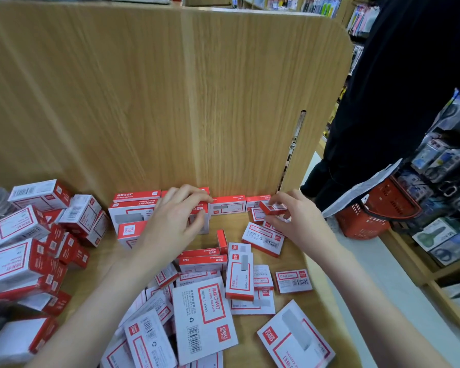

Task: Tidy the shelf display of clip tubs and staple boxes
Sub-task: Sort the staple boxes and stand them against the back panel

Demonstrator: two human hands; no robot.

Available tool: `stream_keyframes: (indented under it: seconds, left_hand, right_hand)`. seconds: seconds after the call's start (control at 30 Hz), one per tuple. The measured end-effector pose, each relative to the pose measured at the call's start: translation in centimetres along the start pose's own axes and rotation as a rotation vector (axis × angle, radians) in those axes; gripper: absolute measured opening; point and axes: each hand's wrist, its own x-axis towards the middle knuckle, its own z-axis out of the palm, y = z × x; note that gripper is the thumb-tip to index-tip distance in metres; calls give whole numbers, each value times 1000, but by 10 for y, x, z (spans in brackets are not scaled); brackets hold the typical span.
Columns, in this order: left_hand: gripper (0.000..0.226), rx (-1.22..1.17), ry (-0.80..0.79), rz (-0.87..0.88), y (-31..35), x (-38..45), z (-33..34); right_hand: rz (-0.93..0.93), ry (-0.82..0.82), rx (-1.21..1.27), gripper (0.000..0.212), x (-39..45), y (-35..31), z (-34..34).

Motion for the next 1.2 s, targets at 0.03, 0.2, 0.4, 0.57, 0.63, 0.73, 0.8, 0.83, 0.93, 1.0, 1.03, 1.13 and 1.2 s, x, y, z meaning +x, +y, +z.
stream_keyframes:
  seconds: [0.03, 0.2, 0.4, 0.57, 0.63, 0.73, 0.8, 0.83, 0.93, 1.0, 1.03, 1.13, 1.2]
  left_hand:
    - [41, 0, -1, -4, 0, 0, 0]
    - [43, 12, -5, -10, 1, 0, -1]
    - [25, 6, -6, -26, 3, -1, -1]
    - [23, -22, 8, -13, 6, -3, -5]
    - [26, -1, 62, 68, 13, -9, -11]
    - [28, -12, 82, 173, 25, -22, -23]
    - [27, -46, -13, 205, 27, -33, -26]
    - [28, -55, -68, 207, 27, -39, -25]
    - [31, -23, -124, 195, 23, -49, -21]
    - [31, -22, -108, 176, 23, -49, -20]
    - [31, -26, -100, 168, 23, -48, -20]
    - [29, -16, -98, 170, 23, -42, -15]
    - [28, -21, -103, 171, 22, -39, -12]
  right_hand:
    - [-6, 8, 8, 26, -1, 1, -1]
    - [-95, -19, 22, 22, -13, 7, -13]
    - [-153, -222, -115, 51, -40, 13, 3]
    - [-175, -204, -115, 44, -41, 9, 6]
    - [-203, -205, -93, 40, -41, 7, 5]
    - [-233, -212, -35, 40, -40, 7, 3]
    - [-256, -223, -6, 38, -38, 6, 2]
    - [-253, -204, 15, 35, -37, 7, 2]
    - [-134, 62, 61, 24, -29, 21, 1]
    - [-14, 155, 81, 24, -22, 31, -3]
    - [10, 123, 96, 28, -19, 33, -3]
    - [31, -33, 203, 35, -12, 32, 5]
    - [14, -34, 215, 32, -11, 26, 9]
